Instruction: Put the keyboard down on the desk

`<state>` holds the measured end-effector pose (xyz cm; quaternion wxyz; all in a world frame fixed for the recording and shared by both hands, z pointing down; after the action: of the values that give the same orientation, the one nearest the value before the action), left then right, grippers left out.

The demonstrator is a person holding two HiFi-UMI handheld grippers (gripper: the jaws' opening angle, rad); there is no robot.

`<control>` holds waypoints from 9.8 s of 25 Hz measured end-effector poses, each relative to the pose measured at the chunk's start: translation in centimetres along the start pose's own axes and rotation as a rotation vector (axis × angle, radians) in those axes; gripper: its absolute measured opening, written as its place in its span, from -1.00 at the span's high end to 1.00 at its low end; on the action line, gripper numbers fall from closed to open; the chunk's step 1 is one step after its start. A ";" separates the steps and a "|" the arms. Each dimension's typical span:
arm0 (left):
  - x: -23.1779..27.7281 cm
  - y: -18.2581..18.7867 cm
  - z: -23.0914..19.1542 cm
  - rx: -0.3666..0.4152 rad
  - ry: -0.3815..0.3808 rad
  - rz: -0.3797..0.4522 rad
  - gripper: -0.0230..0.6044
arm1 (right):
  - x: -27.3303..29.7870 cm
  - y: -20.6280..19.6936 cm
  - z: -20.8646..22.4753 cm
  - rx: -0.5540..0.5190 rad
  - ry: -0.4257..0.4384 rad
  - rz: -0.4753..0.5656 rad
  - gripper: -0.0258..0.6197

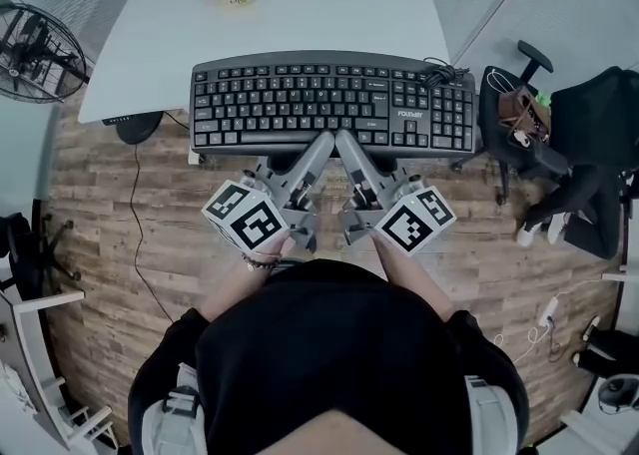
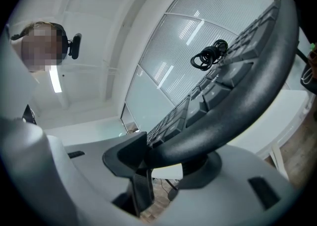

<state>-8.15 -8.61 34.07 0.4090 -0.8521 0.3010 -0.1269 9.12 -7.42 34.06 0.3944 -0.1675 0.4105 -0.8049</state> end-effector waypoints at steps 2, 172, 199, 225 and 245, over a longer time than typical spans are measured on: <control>0.0 -0.1 0.0 0.006 -0.007 0.000 0.35 | -0.1 -0.1 0.0 -0.007 0.001 0.007 0.35; 6.5 -10.1 -19.9 -0.340 0.162 -0.286 0.28 | 7.4 -11.7 18.7 0.373 -0.175 -0.315 0.31; 6.8 -9.5 -20.3 -0.369 0.166 -0.320 0.25 | 7.8 -11.6 18.6 0.439 -0.186 -0.348 0.30; 4.3 -8.9 -17.9 -0.200 0.280 -0.480 -0.13 | 5.4 -10.9 16.5 0.330 -0.293 -0.478 -0.07; 2.4 -3.7 -12.0 -0.050 0.293 -0.474 -0.15 | 4.2 -5.6 10.7 0.174 -0.201 -0.519 -0.08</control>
<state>-10.31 -15.72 44.46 0.2989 -0.8811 0.1521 -0.3334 10.00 -14.39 44.76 0.2268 -0.3114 0.2422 -0.8905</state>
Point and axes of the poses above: the fingertips, and each gripper's own axes: x forward along the fingers, z to its right, y out of its top, the point moved 9 cm from there along -x, backward along the fingers, and after that the axes turned 8 degrees about -z, right-handed, at the moved point
